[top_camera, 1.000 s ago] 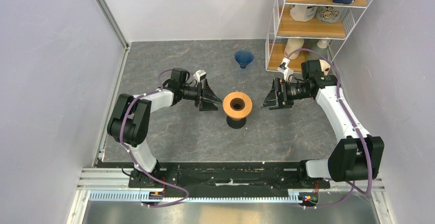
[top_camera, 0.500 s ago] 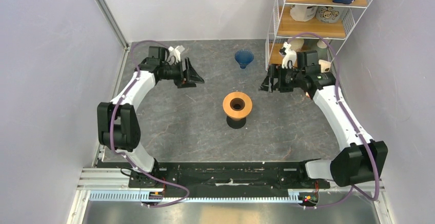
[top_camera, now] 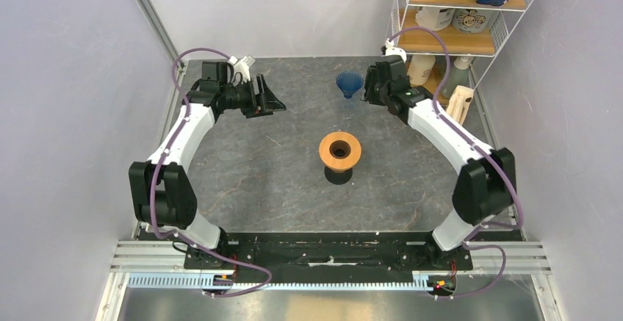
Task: Place the coffee filter in the dripper
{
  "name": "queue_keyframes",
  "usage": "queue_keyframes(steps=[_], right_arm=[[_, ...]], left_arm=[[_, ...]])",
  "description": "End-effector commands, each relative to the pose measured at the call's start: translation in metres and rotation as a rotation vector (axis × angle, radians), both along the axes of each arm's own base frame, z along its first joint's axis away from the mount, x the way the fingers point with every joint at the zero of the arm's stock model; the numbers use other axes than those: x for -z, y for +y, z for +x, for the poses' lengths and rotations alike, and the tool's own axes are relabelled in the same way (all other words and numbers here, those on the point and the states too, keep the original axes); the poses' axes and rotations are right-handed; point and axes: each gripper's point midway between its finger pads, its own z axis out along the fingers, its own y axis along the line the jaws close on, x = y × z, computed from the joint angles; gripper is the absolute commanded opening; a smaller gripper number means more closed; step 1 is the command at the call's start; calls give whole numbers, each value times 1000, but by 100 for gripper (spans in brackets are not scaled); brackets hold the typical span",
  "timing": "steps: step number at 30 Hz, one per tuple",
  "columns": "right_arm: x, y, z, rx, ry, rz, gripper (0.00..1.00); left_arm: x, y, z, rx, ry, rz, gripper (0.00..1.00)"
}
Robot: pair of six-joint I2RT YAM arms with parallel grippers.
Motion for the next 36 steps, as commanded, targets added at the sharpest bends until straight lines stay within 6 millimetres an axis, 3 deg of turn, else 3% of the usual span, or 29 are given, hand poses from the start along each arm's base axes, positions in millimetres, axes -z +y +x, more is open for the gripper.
queue_keyframes(steps=[1,8,18,36], right_arm=[[-22,-2,43,177,-118,10,52],[14,2,70,239,-81,-29,50],[44,11,99,246,-55,-49,48],[76,9,131,254,-52,-78,49]], left_arm=[[-25,6,-4,4,-106,6,75],[-31,7,-10,-2,-120,-2,75],[-41,7,-20,1,-130,-28,75],[-42,15,-24,-13,-129,-39,75]])
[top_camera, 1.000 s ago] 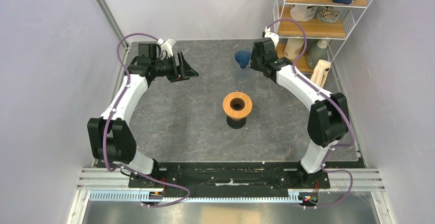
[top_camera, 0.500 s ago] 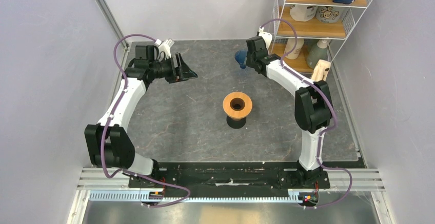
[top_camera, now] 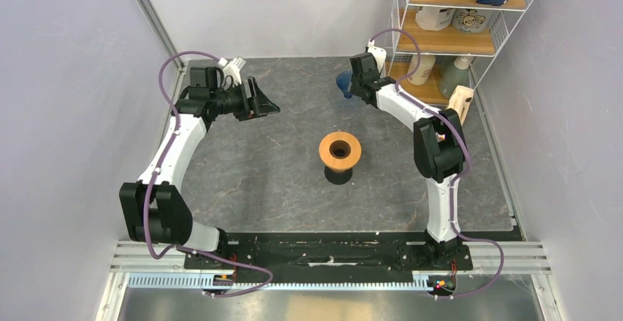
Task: Place the coffee filter in the dripper
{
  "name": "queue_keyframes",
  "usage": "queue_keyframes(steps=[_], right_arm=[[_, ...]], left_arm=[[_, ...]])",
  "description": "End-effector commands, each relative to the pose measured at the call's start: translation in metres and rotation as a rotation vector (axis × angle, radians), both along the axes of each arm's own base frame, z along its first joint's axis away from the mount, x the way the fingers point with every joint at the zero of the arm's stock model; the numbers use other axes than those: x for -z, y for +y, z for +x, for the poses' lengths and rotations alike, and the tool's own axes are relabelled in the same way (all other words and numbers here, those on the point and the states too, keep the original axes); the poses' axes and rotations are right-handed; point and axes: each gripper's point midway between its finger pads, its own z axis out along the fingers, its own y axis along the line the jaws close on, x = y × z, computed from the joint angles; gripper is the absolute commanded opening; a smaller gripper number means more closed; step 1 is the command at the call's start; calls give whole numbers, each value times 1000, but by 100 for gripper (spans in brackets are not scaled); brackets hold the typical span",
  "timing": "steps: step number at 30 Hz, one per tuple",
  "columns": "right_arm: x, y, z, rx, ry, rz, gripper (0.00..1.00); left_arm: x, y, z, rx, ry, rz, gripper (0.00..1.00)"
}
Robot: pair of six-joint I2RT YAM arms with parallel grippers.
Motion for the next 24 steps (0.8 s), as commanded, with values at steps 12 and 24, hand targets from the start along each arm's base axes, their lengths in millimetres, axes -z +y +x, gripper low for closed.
queue_keyframes(steps=[12,24], right_arm=[[0,-3,34,21,-64,40,46],[18,-5,41,37,-46,20,31]], left_arm=[[-7,8,0,3,-43,-29,75],[-6,14,-2,-13,-37,-30,75]])
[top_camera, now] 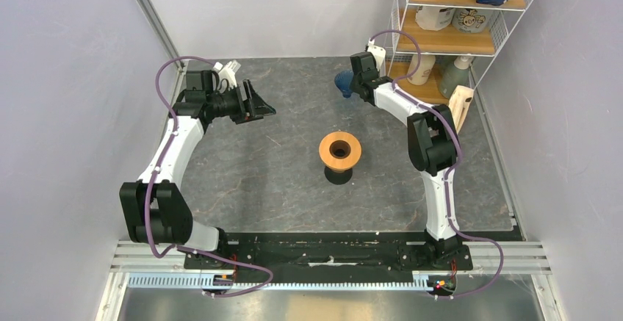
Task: Place the coffee filter in the dripper
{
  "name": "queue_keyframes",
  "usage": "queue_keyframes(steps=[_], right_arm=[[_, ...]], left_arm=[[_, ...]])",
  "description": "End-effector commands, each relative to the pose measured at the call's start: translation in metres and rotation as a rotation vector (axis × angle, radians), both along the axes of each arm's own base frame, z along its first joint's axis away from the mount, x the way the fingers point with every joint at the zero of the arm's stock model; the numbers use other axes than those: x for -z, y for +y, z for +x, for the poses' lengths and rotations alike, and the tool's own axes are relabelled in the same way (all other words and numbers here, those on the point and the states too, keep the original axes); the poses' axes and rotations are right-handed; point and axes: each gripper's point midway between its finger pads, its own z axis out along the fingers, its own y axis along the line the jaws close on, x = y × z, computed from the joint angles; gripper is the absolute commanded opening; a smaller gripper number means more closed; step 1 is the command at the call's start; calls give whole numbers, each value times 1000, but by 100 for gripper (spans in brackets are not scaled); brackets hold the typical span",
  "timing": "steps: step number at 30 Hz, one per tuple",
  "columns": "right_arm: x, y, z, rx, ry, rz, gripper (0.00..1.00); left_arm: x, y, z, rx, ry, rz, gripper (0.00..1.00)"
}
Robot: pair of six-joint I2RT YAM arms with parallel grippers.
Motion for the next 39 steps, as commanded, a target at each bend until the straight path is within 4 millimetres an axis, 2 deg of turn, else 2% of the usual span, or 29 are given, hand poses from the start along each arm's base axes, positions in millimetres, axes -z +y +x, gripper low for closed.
queue_keyframes(steps=[1,13,20,26,39], right_arm=[[-1,-3,10,17,-15,4,28],[7,-6,7,19,4,5,0],[-6,-3,4,4,4,56,0],[-26,0,-5,-29,7,160,0],[-73,7,-40,-85,-11,285,0]], left_arm=[[-17,0,-2,15,-68,-13,75],[-21,1,1,16,-77,-14,75],[-19,2,2,11,-71,-17,75],[-16,1,10,-3,-62,-37,74],[-12,-1,19,-9,-48,-62,74]])
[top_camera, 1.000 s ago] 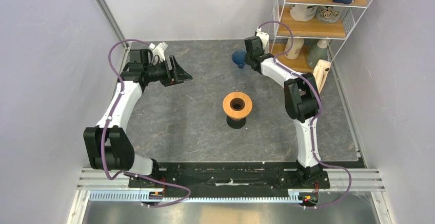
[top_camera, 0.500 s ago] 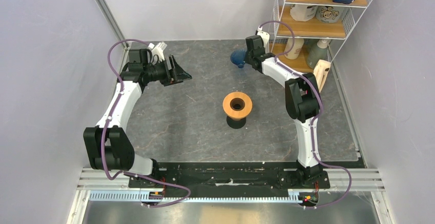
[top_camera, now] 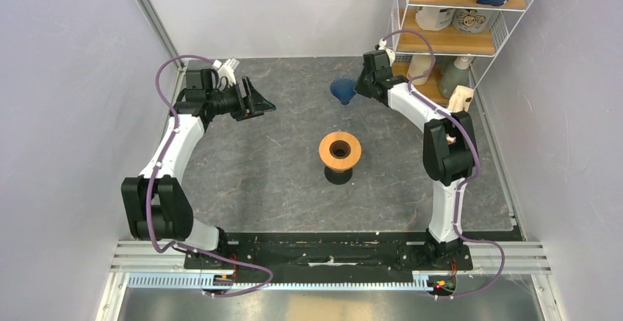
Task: Place the coffee filter in the dripper
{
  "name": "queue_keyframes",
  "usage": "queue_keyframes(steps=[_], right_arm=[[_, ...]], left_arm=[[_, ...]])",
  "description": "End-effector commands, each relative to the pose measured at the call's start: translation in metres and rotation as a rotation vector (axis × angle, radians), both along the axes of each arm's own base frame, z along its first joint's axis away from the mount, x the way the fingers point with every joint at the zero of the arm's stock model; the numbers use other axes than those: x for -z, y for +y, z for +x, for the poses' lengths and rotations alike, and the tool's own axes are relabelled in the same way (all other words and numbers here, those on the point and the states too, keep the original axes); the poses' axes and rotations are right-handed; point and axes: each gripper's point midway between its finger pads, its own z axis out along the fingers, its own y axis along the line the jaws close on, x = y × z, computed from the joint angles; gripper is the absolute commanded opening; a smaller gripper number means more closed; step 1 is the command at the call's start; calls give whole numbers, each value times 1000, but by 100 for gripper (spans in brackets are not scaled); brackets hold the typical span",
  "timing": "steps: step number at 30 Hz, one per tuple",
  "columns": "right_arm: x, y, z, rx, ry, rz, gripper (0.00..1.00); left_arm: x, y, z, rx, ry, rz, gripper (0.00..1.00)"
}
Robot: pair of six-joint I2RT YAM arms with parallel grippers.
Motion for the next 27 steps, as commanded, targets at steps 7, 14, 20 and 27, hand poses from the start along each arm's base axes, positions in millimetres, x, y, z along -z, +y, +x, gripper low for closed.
queue_keyframes(steps=[7,14,20,27], right_arm=[[-71,-6,-26,-19,-91,136,0],[-96,-2,-52,-75,-114,185,0],[-118,-3,-78,-110,-121,214,0],[-145,-7,-110,-155,-129,214,0]], left_arm=[[-10,-3,8,3,-34,-37,73],[-10,-8,6,17,-38,-39,73],[-10,-13,7,27,-40,-43,73],[-11,-18,5,40,-43,-45,73]])
